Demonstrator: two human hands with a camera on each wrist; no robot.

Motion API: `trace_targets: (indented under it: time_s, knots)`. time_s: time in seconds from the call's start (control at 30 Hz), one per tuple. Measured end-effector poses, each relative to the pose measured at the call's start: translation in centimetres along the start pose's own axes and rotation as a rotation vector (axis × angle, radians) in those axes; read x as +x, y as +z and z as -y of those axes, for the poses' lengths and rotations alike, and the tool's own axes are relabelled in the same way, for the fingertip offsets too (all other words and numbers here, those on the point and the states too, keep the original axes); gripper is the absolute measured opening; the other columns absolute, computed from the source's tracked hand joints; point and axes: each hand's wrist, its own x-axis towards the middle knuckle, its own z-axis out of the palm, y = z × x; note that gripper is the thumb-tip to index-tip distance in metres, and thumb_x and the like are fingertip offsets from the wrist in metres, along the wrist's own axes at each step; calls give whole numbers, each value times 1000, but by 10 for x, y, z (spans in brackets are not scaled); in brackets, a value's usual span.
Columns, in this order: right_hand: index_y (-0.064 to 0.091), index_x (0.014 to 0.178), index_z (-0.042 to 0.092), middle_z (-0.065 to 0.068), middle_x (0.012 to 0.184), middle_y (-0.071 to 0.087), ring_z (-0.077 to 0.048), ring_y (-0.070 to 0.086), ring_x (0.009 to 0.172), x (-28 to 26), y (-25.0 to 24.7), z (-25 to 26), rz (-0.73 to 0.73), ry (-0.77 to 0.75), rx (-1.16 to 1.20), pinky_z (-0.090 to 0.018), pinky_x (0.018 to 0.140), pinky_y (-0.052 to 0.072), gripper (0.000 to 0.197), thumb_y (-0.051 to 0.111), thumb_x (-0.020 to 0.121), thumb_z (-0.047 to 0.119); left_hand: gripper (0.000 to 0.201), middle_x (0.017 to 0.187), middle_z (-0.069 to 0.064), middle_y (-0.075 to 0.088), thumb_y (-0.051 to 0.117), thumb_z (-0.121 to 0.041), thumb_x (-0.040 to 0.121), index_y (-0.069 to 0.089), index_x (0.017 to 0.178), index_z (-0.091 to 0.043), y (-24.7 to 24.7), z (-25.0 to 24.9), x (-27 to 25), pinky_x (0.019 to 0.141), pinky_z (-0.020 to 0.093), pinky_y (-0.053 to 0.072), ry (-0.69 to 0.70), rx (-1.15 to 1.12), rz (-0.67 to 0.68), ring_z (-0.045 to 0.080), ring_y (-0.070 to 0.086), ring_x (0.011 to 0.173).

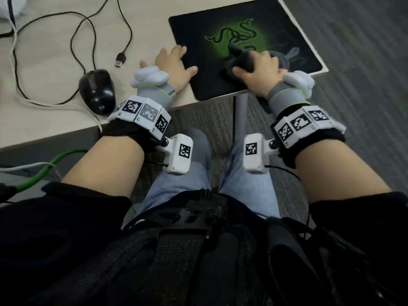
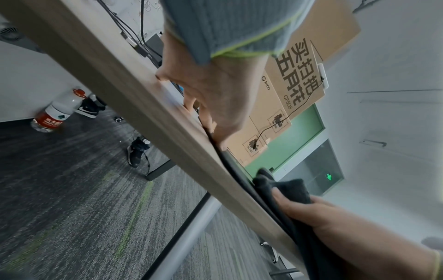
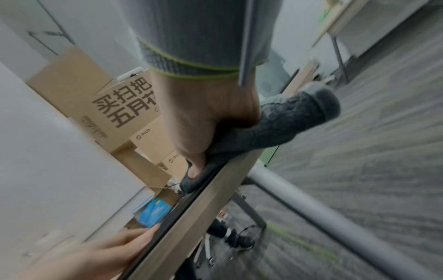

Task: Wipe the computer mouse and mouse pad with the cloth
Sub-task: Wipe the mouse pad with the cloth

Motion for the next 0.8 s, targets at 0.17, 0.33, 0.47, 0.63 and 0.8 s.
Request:
trace_targets:
  time_s: [0.17, 0.33, 0.47, 0.63, 0.8]
  knots:
    - [41, 134, 15, -18, 141, 36, -37, 29, 133, -3, 0, 11, 63, -31, -74, -43, 107, 26, 51, 47, 92, 44, 59, 149, 2, 37, 49, -49, 87, 32, 141, -29, 3, -2, -1, 111, 63, 6, -25, 2, -3, 22, 26, 142]
    - [44, 132, 25, -11, 139, 39, -33, 30, 134, -12, 18, 40, 187, -225, -60, -48, 105, 26, 48, 49, 91, 47, 54, 142, 8, 40, 48, -41, 89, 33, 140, -30, 1, -3, -1, 110, 60, 12, -32, 20, -20, 29, 38, 133]
    - [47, 131, 22, -13, 140, 40, -33, 31, 135, 3, 1, 8, 55, -62, -23, -44, 107, 25, 48, 48, 91, 48, 61, 147, 3, 38, 49, -52, 87, 31, 141, -30, 0, -2, -1, 110, 63, 8, -34, 3, 11, 27, 31, 139]
    - [45, 132, 18, -16, 141, 37, -36, 29, 134, 13, -9, -14, -21, 70, 8, -42, 109, 24, 46, 48, 93, 43, 68, 146, 3, 42, 53, -43, 87, 21, 146, -28, 0, -7, 2, 111, 61, 22, 8, -11, 22, 30, 36, 135]
    - [44, 133, 16, -16, 142, 37, -37, 30, 134, 13, -14, -12, 14, 48, -3, -39, 108, 25, 47, 47, 93, 42, 67, 159, 5, 10, 49, -17, 91, 16, 149, -30, -6, -46, 1, 114, 61, 14, 173, 66, 120, 29, 7, 147]
